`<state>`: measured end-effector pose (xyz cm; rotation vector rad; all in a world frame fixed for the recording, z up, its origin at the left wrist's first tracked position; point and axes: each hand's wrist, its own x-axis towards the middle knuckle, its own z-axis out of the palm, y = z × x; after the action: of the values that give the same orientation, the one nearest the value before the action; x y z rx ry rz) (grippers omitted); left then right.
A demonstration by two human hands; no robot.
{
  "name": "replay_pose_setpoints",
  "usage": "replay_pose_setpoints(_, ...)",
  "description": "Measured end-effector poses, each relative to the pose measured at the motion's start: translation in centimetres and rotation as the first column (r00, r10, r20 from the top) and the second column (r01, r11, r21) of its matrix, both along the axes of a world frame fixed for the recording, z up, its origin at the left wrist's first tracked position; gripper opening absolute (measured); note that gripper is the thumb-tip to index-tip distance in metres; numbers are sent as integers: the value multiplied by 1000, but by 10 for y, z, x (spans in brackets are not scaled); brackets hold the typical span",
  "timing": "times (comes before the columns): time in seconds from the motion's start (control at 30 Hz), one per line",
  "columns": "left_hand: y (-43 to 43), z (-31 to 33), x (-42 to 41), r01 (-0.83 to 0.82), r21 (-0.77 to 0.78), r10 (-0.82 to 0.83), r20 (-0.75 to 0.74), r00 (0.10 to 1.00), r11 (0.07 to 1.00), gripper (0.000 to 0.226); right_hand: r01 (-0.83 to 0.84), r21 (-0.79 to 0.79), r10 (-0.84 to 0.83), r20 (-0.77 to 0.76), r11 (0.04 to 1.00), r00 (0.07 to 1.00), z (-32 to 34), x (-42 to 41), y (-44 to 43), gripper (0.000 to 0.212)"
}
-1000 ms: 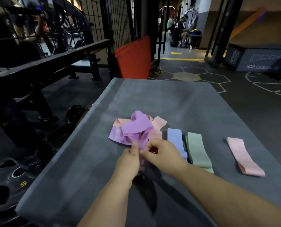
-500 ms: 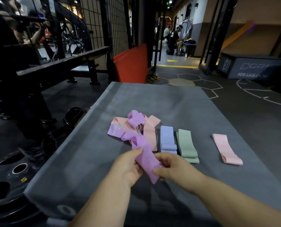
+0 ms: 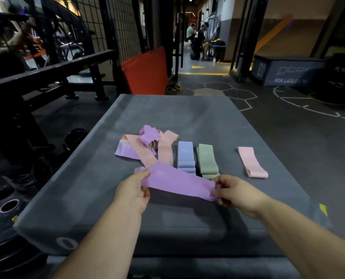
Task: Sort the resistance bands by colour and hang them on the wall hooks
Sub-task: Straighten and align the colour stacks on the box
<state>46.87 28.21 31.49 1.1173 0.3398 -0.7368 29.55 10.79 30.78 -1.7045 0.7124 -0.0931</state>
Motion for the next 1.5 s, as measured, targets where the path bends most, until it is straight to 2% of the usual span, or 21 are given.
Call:
replay_pose_setpoints(0.2, 5, -10, 6, -47, 61, 42, 70, 997, 997, 9, -84, -111, 75, -88, 990, 993, 1, -13, -19, 12)
replay_pose_setpoints(0.3, 10, -14, 13, -50, 111, 38, 108, 993, 993, 20, -119, -218, 81, -177, 969, 981, 3, -22, -30, 19)
replay_pose_setpoints(0.4, 14, -14, 17, 61, 267, -128, 240, 962, 962, 27, -142, -267, 73, -251, 953, 965, 3, -30, -41, 24)
replay_pose_setpoints(0.5, 18, -12, 14, 206, 412, -339, 282, 897, 888, 26, -152, -307, 59, -292, 939, 954, 4, -36, -49, 26)
replay_pose_setpoints(0.57, 21, -13, 13, 237, 552, -469, 326, 821, 799, 28, -163, -326, 57, -313, 931, 948, 5, -38, -52, 25)
replay_pose_setpoints(0.67, 24, -16, 13, 150, 771, -640, 384, 666, 619, 30, -176, -357, 49, -337, 918, 940, 6, -41, -56, 23)
replay_pose_setpoints(0.77, 26, -16, 11, 120, 873, -744, 322, 586, 472, 39, -177, -426, 8, -370, 887, 929, 6, -43, -58, 22)
replay_pose_setpoints(0.87, 27, -10, 7, 4, 966, -840, 223, 495, 259, 49, -197, -554, -54, -404, 809, 913, 7, -44, -58, 22)
replay_pose_setpoints(0.93, 26, -5, 4, -65, 980, -866, 198, 459, 189, 47, -222, -628, -101, -435, 746, 895, 8, -44, -57, 28)
replay_pose_setpoints(1.0, 24, -5, 2, -83, 975, -873, 221, 434, 205, 42, -205, -679, -140, -416, 704, 898, 10, -42, -53, 34)
replay_pose_setpoints(1.13, 16, -13, 3, -126, 937, -880, 350, 320, 326, 40, -154, -763, -126, -294, 628, 947, 12, -31, -33, 28)
replay_pose_setpoints(1.23, 9, -14, -2, -148, 940, -922, 333, 199, 308, 40, -168, -772, -6, -217, 613, 976, 11, -18, -14, 21)
replay_pose_setpoints(1.4, -4, -15, -12, -145, 969, -977, 209, 40, 202, 42, -209, -620, 141, -158, 756, 977, 4, 7, 23, 21)
replay_pose_setpoints(1.5, -10, -18, -16, -128, 966, -973, 230, 26, 225, 41, -251, -581, 204, -146, 774, 968, -2, 21, 39, 32)
